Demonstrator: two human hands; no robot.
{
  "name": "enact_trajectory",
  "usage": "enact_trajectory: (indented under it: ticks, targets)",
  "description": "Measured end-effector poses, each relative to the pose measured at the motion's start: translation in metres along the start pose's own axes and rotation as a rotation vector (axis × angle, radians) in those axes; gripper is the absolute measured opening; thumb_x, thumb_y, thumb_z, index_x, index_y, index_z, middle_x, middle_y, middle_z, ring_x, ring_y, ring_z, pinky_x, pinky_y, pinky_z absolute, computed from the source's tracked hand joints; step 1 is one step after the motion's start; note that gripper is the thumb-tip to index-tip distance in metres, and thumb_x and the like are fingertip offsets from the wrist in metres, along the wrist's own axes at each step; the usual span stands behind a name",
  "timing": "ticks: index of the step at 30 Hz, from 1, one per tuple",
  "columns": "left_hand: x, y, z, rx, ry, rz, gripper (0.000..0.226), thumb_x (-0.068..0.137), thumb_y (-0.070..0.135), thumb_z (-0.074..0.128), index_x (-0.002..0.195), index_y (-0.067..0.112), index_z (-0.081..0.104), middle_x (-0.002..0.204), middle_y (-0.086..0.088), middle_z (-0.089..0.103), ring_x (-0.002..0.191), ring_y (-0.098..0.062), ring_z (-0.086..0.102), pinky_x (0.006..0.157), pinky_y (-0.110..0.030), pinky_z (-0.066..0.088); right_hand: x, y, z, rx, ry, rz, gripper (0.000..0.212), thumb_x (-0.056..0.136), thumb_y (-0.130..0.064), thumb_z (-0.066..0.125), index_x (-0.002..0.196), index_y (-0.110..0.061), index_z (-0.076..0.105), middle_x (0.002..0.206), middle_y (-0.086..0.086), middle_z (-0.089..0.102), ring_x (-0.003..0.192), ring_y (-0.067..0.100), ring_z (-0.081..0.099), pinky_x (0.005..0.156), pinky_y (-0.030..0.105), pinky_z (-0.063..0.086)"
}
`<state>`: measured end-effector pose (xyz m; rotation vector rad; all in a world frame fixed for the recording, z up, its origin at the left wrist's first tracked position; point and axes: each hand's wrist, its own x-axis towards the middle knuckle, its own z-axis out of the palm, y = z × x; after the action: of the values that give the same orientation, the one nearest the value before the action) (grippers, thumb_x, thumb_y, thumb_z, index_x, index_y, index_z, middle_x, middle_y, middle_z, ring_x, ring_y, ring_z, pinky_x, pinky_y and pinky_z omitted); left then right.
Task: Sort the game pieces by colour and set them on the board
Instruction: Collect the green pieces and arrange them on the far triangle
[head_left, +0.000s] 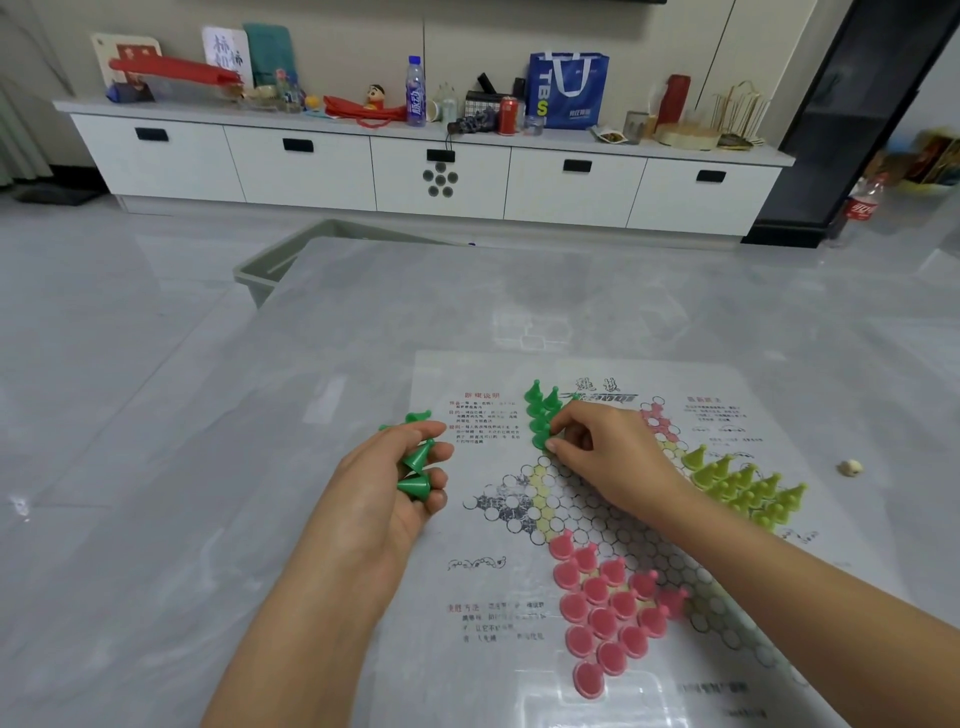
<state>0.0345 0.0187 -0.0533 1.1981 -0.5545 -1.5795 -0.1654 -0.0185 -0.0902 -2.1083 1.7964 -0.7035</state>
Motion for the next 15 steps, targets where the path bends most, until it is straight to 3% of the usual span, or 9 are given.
enact_trajectory:
  ticks: [6, 11, 15]
  targets:
    - [-0.002, 0.001, 0.000, 0.001, -0.004, 0.005, 0.016, 0.087, 0.007, 0.048, 0.081, 0.005, 0.063, 0.066, -0.007, 0.057, 0.041, -0.010, 0.045, 0.037, -0.016, 0.037, -0.001, -0.001, -0.001, 0.005, -0.009, -0.002, 0.011, 0.083, -0.020, 0.064, 0.093, -0.016, 0.065, 0.076, -0.003, 0.063, 0.071, 0.012, 0.056, 0.067, 0.027, 0.049]
    - [-0.003, 0.003, 0.000, -0.002, -0.005, 0.012, 0.017, 0.087, 0.007, 0.047, 0.081, 0.006, 0.063, 0.067, -0.007, 0.056, 0.043, -0.011, 0.044, 0.038, -0.015, 0.037, -0.001, 0.001, -0.003, 0.034, -0.022, 0.010, 0.012, 0.084, -0.019, 0.063, 0.095, -0.016, 0.066, 0.072, -0.012, 0.058, 0.068, 0.001, 0.051, 0.062, 0.010, 0.040]
    - [-0.003, 0.010, -0.004, -0.057, 0.018, 0.034, 0.018, 0.087, 0.006, 0.044, 0.081, 0.006, 0.061, 0.067, -0.008, 0.056, 0.043, -0.011, 0.047, 0.040, -0.015, 0.039, -0.002, 0.003, -0.013, 0.070, -0.002, 0.049, 0.011, 0.085, -0.020, 0.062, 0.094, -0.017, 0.066, 0.073, -0.012, 0.060, 0.069, -0.001, 0.054, 0.062, 0.005, 0.042]
